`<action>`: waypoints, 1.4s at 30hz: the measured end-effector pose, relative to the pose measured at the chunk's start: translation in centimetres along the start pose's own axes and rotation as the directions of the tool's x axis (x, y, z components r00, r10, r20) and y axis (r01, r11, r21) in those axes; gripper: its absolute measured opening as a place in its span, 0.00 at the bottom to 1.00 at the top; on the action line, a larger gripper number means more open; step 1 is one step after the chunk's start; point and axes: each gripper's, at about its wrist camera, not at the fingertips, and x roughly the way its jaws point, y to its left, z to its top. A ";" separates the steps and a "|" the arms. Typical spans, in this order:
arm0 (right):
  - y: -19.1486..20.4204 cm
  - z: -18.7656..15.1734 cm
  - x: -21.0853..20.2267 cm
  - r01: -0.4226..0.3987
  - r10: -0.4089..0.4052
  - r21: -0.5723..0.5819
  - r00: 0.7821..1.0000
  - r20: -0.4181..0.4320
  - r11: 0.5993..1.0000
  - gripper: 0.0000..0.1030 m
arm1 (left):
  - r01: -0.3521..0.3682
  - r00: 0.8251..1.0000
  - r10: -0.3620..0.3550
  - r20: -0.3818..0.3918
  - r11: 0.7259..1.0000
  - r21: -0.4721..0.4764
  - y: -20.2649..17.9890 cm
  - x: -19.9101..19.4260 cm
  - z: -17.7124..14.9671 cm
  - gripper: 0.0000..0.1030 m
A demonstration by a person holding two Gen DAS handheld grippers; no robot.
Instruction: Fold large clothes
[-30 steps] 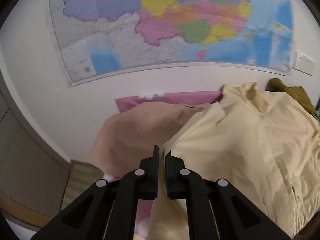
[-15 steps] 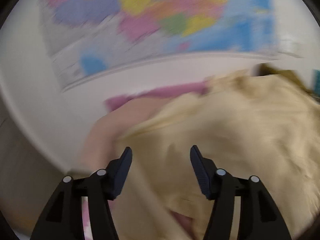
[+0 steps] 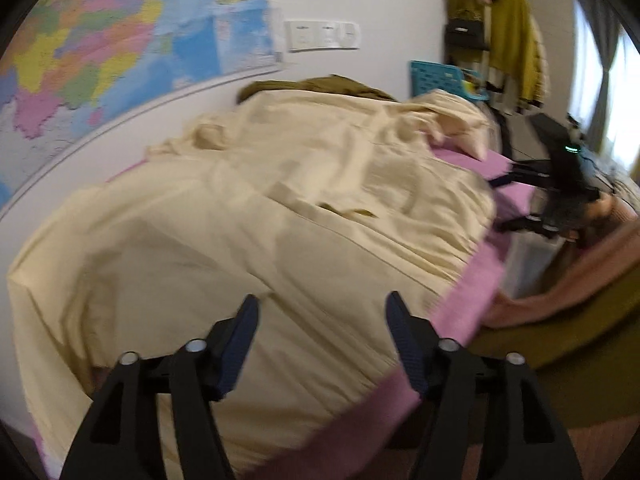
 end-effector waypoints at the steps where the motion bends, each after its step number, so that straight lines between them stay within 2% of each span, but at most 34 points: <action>1: -0.4 0.1 0.5 -0.002 0.001 0.039 1.000 0.017 0.999 0.85 | -0.016 1.000 0.016 0.006 0.999 0.032 -0.7 -0.1 -0.5 0.68; 2: -0.6 0.2 0.7 -0.014 0.011 0.077 0.999 0.033 0.997 0.75 | -0.017 1.000 0.017 0.004 0.999 0.050 -1.0 0.2 -0.7 0.69; 4: -1.9 0.7 1.0 -0.117 0.100 0.200 0.991 0.093 0.973 0.47 | -0.013 1.000 0.015 -0.027 0.998 0.065 -1.9 1.5 -1.4 0.70; 5: -2.2 1.0 1.0 -0.153 0.131 0.236 0.986 0.107 0.960 0.24 | -0.031 0.998 0.034 -0.052 0.997 0.069 -2.1 2.2 -1.8 0.70; 6: -2.6 1.3 0.5 -0.181 0.150 0.267 0.980 0.135 0.946 0.11 | -0.059 0.996 0.064 -0.064 0.995 0.077 -2.5 2.8 -1.8 0.71; 8: -2.8 2.0 -1.8 -0.236 0.189 0.285 0.965 0.184 0.929 0.10 | -0.080 0.994 0.085 -0.063 0.993 0.081 -2.8 3.3 -1.8 0.72; 12: -3.1 3.1 -7.9 -0.305 0.241 0.280 0.940 0.242 0.910 0.08 | -0.112 0.994 0.111 0.014 0.992 0.054 -3.0 2.1 -0.5 0.72; 14: -2.8 3.2 -10.1 -0.262 0.207 0.244 0.951 0.228 0.934 0.07 | -0.108 0.994 0.107 0.038 0.994 0.028 -2.6 2.0 0.3 0.74; 15: -2.6 3.1 -10.3 -0.199 0.157 0.233 0.970 0.188 0.952 0.07 | -0.093 0.995 0.093 0.044 0.996 0.012 -2.4 2.2 0.6 0.75; 17: -3.2 2.4 -8.6 -0.168 0.146 0.262 0.984 0.099 0.950 0.09 | -0.071 0.998 0.071 0.003 0.997 0.005 -2.2 3.9 0.5 0.76; 18: -3.1 1.9 -7.3 -0.126 0.121 0.252 0.992 0.035 0.959 0.14 | -0.067 0.997 0.067 -0.031 0.998 0.003 -2.0 4.8 0.4 0.76; 19: -3.0 1.4 -5.8 -0.087 0.100 0.247 0.994 -0.042 0.965 0.18 | -0.059 0.996 0.059 -0.070 0.998 0.002 -2.1 5.7 0.1 0.76; 20: -2.9 1.1 -5.3 -0.065 0.088 0.241 0.993 -0.084 0.968 0.25 | -0.063 0.991 0.064 -0.114 0.998 0.012 -2.4 6.8 -0.4 0.76; 21: -2.8 0.9 -4.9 -0.023 0.049 0.219 0.992 -0.115 0.975 0.37 | -0.074 0.989 0.076 -0.129 0.997 0.025 -2.7 7.2 -0.7 0.76; 23: -2.8 1.3 -6.5 -0.065 0.081 0.207 0.994 -0.068 0.976 0.49 | -0.081 0.989 0.086 -0.119 0.996 0.045 -3.0 6.7 -0.9 0.76; 25: -2.8 2.3 -9.2 -0.117 0.114 0.173 0.993 0.028 0.978 0.56 | -0.048 0.995 0.051 -0.091 0.998 0.035 -2.7 5.0 -0.7 0.76; 27: -3.1 3.3 -11.7 -0.166 0.147 0.142 0.980 0.134 0.976 0.63 | -0.014 0.999 0.016 -0.029 0.999 0.038 -2.4 2.7 -0.7 0.76; 29: -3.5 4.7 -12.6 -0.207 0.173 0.145 0.960 0.218 0.967 0.65 | 0.035 0.999 -0.036 0.032 0.999 0.025 -2.3 1.1 -0.3 0.76; 30: -3.4 5.8 -11.9 -0.212 0.175 0.147 0.958 0.229 0.966 0.64 | 0.056 0.997 -0.057 0.060 0.998 0.017 -2.0 0.5 -0.1 0.76; 32: -3.2 7.4 -9.8 -0.131 0.102 0.141 0.976 0.193 0.981 0.67 | 0.066 0.993 -0.066 0.101 0.998 -0.001 -1.5 0.2 1.1 0.78; 34: -3.2 9.2 -6.0 -0.071 0.052 0.145 0.990 0.132 0.987 0.66 | 0.064 0.995 -0.061 0.083 0.998 -0.028 -1.0 1.4 1.9 0.78; 37: -3.6 10.6 -1.5 0.016 -0.024 0.125 0.998 0.062 0.992 0.62 | 0.027 1.000 -0.028 -0.004 0.999 -0.045 -1.0 4.7 2.5 0.77; 38: -4.0 10.7 -0.1 0.052 -0.058 0.119 0.997 0.041 0.991 0.62 | 0.011 0.999 -0.014 -0.050 0.998 -0.058 -0.8 6.4 2.6 0.74; 40: -4.7 11.2 3.0 0.102 -0.101 0.122 0.995 -0.013 0.987 0.47 | -0.025 0.994 0.017 -0.110 0.997 -0.072 -0.2 8.4 2.5 0.71; 41: -5.5 11.4 4.3 0.122 -0.119 0.125 0.992 -0.032 0.985 0.23 | -0.030 0.992 0.019 -0.126 0.996 -0.087 0.1 9.2 2.5 0.71; 42: -6.0 11.6 5.4 0.157 -0.153 0.128 0.987 -0.042 0.979 0.10 | -0.040 0.992 0.026 -0.127 0.993 -0.113 0.5 10.0 2.7 0.71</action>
